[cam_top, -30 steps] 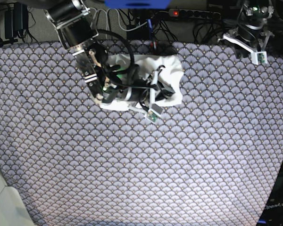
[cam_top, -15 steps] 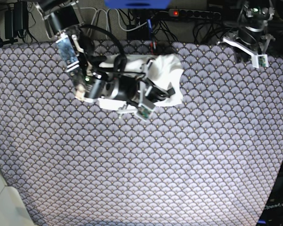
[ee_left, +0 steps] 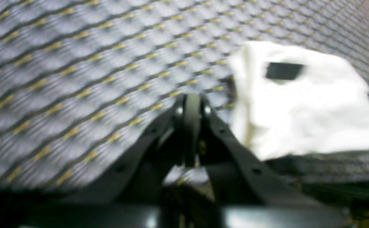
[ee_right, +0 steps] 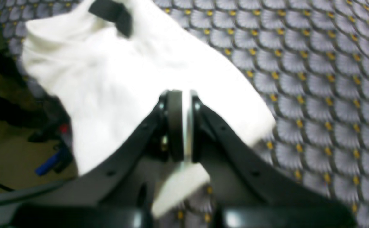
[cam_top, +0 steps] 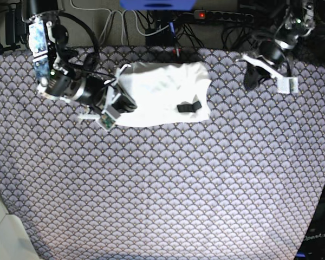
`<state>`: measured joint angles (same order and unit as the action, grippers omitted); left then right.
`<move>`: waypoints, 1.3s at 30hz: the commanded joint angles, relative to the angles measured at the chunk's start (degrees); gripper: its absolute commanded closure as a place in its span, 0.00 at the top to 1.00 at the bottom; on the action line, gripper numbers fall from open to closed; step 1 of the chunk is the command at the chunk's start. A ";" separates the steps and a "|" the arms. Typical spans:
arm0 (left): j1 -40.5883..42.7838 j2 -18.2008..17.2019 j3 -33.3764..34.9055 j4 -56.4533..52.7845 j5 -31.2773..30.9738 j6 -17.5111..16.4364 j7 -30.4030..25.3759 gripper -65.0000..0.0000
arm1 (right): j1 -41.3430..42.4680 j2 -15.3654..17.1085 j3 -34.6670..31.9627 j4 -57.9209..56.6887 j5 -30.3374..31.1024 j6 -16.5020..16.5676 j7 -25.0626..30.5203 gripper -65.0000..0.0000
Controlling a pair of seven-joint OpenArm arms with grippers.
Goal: Fold the T-shirt properly
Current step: 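Grasp the bundle sides with both grippers and square it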
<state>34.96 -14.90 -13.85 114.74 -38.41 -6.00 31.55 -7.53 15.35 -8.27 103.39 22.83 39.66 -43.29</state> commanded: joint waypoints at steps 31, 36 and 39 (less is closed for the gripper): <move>-13.73 0.08 14.33 -17.38 11.56 -0.29 -0.21 0.00 | -4.12 -1.68 2.25 2.14 0.77 0.34 -0.27 0.03; -15.40 0.17 14.42 -20.45 11.56 -0.29 -0.21 0.00 | -4.73 -1.33 2.25 -0.05 0.77 0.34 -0.27 0.03; -16.45 -0.09 16.18 -21.77 11.56 -0.29 -0.21 0.00 | -5.88 -1.07 2.16 -0.41 0.77 0.34 -0.18 0.03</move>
<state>18.46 -14.66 2.35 92.42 -26.57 -6.04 31.09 -13.82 13.87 -6.22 102.30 22.85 39.70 -44.21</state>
